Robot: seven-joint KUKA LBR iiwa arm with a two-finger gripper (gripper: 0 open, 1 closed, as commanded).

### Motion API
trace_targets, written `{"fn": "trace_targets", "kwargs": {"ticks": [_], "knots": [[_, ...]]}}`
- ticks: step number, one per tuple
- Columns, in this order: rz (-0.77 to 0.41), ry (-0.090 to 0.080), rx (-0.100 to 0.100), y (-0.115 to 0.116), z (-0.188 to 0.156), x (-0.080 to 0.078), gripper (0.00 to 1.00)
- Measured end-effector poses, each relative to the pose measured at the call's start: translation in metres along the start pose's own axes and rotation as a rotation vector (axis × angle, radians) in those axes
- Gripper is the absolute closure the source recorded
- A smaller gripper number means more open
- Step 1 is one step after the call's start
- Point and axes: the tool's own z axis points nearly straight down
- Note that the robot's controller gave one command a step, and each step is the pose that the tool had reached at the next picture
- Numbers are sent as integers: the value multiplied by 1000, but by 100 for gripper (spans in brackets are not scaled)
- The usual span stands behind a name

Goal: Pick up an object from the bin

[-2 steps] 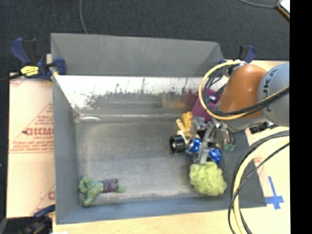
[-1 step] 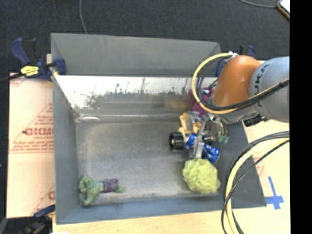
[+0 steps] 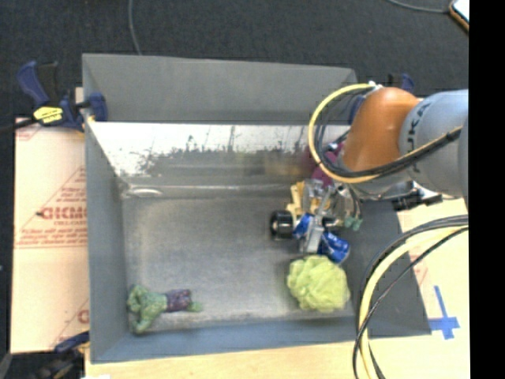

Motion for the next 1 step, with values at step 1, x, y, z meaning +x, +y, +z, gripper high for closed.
{"fn": "trace_targets", "kwargs": {"ticks": [1], "knots": [[0,0,0,0,0,0,100]]}}
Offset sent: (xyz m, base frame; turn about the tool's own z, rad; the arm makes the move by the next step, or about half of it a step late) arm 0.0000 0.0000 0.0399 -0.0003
